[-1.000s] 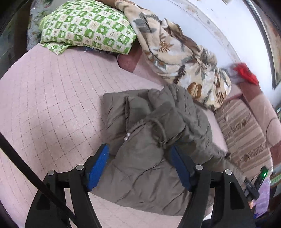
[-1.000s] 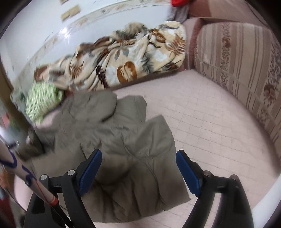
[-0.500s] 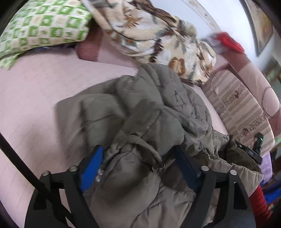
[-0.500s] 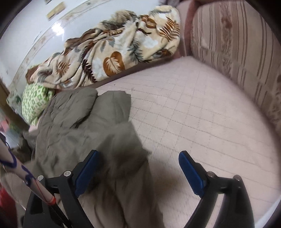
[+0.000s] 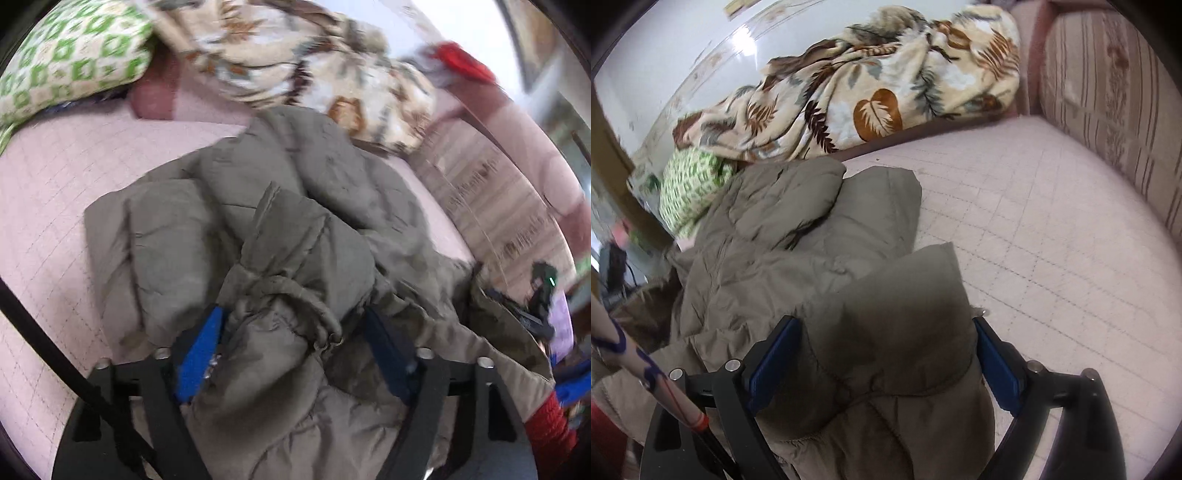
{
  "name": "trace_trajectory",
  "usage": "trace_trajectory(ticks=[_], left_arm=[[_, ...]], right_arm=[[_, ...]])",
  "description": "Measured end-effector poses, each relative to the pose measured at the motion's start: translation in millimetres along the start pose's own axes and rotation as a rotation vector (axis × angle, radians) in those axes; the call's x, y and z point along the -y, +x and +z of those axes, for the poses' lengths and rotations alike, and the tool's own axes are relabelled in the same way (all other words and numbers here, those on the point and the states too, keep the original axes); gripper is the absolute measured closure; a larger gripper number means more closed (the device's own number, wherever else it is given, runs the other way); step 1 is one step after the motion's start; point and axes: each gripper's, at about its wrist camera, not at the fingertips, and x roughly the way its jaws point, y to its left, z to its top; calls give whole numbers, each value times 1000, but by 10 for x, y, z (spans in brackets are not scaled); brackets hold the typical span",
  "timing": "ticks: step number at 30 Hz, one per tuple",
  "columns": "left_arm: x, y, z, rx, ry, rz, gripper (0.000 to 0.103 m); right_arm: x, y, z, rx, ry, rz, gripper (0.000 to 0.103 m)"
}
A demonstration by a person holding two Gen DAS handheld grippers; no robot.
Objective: Fold large clothes
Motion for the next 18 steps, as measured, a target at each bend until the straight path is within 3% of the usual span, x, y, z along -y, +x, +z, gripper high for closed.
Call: trace_trajectory(ticks=[3, 8, 9, 10, 11, 12, 13, 16, 18], left_arm=[[73, -40, -34, 9, 32, 12, 30], [132, 85, -30, 11, -31, 104, 28], [174, 86, -49, 6, -20, 128, 33], [221, 84, -74, -2, -5, 170, 55], [261, 71, -102, -12, 8, 218, 66], [306, 36, -142, -13, 27, 268, 69], [344, -31, -191, 2, 42, 296, 73], [362, -337, -324, 61, 30, 327, 77], [310, -596, -396, 108, -13, 317, 78]], right_arm=[[-66, -56, -61, -4, -18, -26, 10], [-131, -68, -88, -11, -25, -67, 23], [-152, -44, -92, -17, -25, -81, 26], [-172, -26, -95, -22, -27, -96, 33], [-203, -9, -103, -27, -33, -118, 48], [-223, -3, -109, -35, -39, -134, 55], [-243, -4, -118, -48, -47, -149, 71], [-247, -110, -154, -50, -49, -162, 83], [-244, -227, -173, -35, -45, -160, 86]])
